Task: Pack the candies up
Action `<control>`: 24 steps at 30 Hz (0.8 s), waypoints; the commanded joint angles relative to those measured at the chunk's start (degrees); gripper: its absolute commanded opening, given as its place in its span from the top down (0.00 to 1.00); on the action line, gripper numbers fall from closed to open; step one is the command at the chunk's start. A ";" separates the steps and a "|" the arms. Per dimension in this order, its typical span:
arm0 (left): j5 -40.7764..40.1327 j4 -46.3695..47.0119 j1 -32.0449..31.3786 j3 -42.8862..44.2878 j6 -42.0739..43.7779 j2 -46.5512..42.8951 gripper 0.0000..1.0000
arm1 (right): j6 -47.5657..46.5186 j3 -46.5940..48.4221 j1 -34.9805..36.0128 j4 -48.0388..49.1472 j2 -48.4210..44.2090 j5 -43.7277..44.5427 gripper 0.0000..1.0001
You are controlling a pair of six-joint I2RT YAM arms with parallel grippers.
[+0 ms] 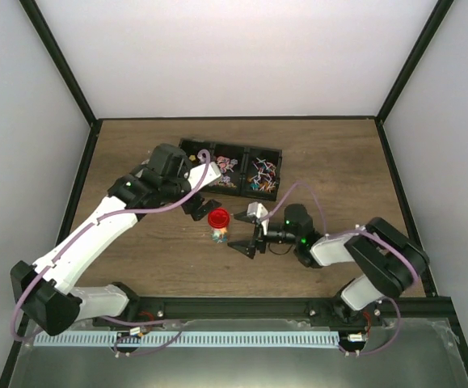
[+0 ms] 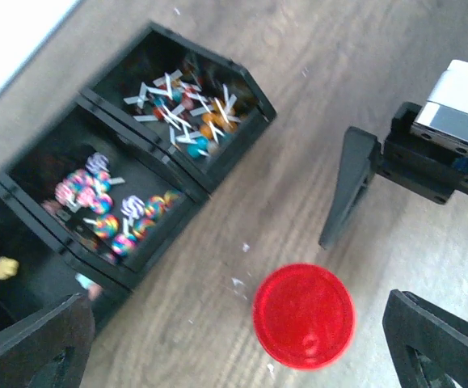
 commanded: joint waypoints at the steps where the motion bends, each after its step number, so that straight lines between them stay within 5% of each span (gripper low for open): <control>1: 3.15 -7.68 0.04 2.43 0.80 1.99 0.00 | 1.99 -1.79 2.95 17.59 6.79 6.44 0.00; 10: -0.11 -8.79 0.05 1.86 -0.10 2.32 0.00 | 1.75 -0.68 5.52 28.83 18.83 17.32 0.00; 24: 3.77 -12.80 0.09 3.00 -1.55 8.11 0.00 | -2.51 5.34 5.80 39.19 34.21 16.61 0.02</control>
